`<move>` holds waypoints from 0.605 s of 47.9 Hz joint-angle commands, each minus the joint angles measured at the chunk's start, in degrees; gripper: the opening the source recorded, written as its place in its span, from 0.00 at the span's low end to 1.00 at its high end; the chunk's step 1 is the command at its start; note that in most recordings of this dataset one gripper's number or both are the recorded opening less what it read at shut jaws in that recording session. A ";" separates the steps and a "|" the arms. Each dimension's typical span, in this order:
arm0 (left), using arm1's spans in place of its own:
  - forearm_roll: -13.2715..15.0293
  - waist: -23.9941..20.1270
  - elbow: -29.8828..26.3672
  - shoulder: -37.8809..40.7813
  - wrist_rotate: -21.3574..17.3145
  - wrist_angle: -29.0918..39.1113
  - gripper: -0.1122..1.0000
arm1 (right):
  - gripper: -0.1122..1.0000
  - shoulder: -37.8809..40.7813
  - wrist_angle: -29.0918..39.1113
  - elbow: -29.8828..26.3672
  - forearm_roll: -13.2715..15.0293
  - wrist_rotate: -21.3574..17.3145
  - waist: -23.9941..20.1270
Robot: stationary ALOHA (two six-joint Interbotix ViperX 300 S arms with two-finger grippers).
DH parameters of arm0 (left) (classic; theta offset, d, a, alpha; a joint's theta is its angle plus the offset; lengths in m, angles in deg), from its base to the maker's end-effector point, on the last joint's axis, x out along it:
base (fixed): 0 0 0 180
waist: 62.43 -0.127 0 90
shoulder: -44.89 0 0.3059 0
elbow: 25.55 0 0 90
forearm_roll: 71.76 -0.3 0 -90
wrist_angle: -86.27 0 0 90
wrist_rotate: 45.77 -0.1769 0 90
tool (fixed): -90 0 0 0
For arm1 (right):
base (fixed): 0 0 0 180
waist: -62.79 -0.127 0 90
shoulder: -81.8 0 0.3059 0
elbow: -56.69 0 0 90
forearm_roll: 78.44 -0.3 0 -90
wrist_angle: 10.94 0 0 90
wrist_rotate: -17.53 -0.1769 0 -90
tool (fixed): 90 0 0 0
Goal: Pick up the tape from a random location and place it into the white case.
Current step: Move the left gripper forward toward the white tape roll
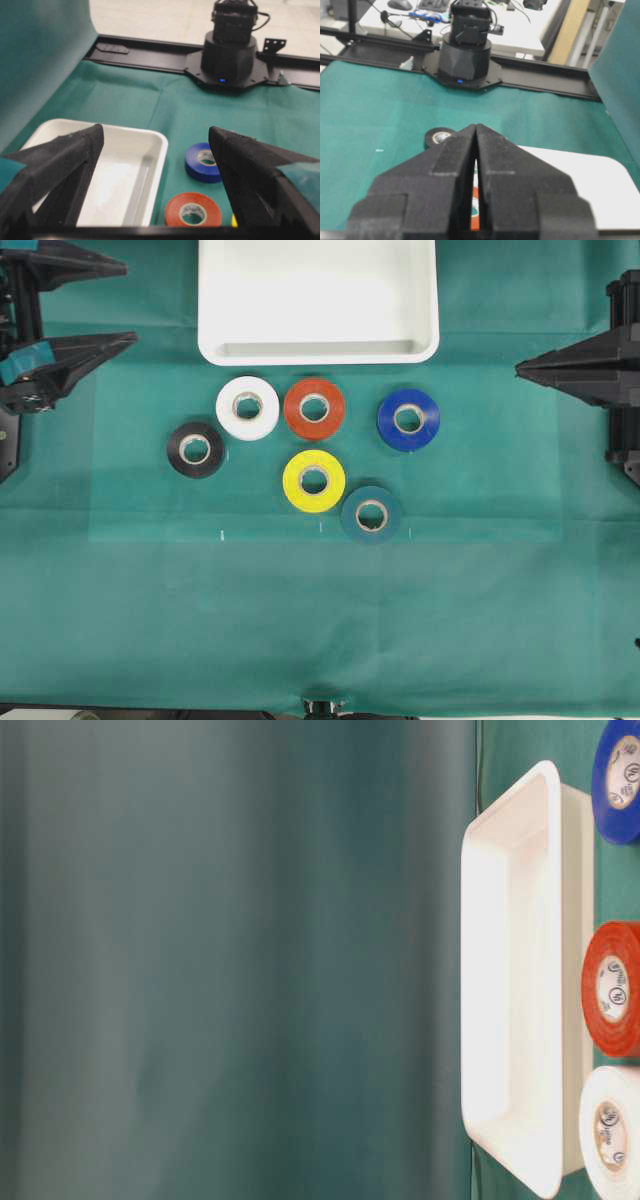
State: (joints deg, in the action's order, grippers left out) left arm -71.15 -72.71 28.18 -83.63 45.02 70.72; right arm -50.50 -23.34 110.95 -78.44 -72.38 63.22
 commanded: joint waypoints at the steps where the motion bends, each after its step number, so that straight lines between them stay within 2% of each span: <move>1: 0.18 0.88 -1.58 2.64 0.09 -1.85 0.99 | 0.10 0.44 -0.18 -1.58 0.00 -0.09 0.09; 11: 0.18 2.55 -5.80 9.76 -0.09 -2.99 0.99 | 0.10 0.44 -0.18 -1.67 0.09 -0.09 0.09; 29: 0.09 2.64 -12.74 19.42 -0.53 -2.81 0.99 | 0.10 0.44 -0.18 -1.67 0.09 -0.09 0.09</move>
State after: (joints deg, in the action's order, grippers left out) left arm -71.15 -70.17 16.84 -65.26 44.58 68.26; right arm -50.50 -23.25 110.95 -78.35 -72.38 63.14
